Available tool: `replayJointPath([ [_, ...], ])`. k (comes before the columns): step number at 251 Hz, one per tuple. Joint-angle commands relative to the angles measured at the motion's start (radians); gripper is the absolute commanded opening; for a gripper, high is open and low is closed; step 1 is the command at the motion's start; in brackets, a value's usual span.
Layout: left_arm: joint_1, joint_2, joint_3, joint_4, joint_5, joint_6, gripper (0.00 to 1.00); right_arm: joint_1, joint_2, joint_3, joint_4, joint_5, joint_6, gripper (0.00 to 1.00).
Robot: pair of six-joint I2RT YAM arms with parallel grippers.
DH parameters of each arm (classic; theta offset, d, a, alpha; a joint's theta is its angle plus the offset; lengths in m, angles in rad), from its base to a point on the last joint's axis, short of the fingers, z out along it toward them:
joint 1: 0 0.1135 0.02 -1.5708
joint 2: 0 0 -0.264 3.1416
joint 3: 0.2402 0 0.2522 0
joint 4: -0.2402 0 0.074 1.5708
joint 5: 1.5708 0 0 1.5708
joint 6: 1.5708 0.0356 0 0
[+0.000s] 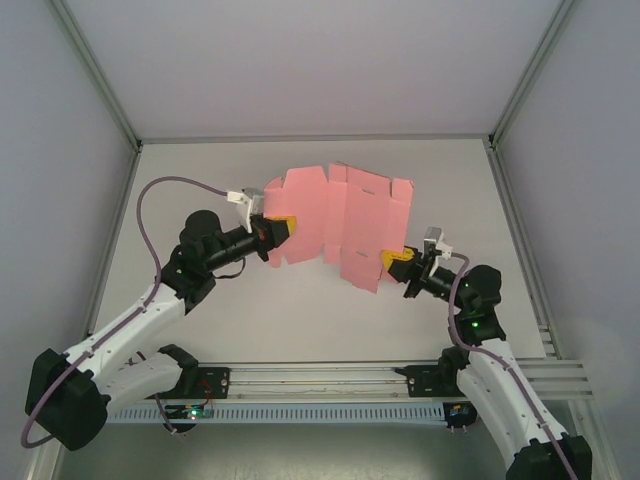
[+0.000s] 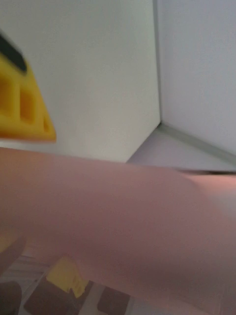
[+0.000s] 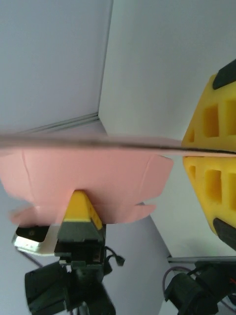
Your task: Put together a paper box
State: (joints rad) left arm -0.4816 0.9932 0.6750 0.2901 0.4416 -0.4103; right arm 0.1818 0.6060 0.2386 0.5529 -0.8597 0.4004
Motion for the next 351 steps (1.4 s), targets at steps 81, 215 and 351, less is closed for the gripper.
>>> replayJointPath([
  [81, -0.006, -0.254, -0.03, -0.374, -0.544, 0.055, 1.0, 0.067, 0.194, 0.429, -0.612, 0.177, -0.495, 0.0],
  [215, 0.043, -0.199, 0.118, -0.608, -0.716, -0.033, 1.0, 0.184, 0.434, 1.109, -1.695, 0.333, -1.31, 0.0],
  [351, 0.086, -0.16, 0.092, -0.609, -0.574, -0.059, 1.0, 0.24, 0.918, 1.427, -2.006, 0.338, -1.613, 0.0],
])
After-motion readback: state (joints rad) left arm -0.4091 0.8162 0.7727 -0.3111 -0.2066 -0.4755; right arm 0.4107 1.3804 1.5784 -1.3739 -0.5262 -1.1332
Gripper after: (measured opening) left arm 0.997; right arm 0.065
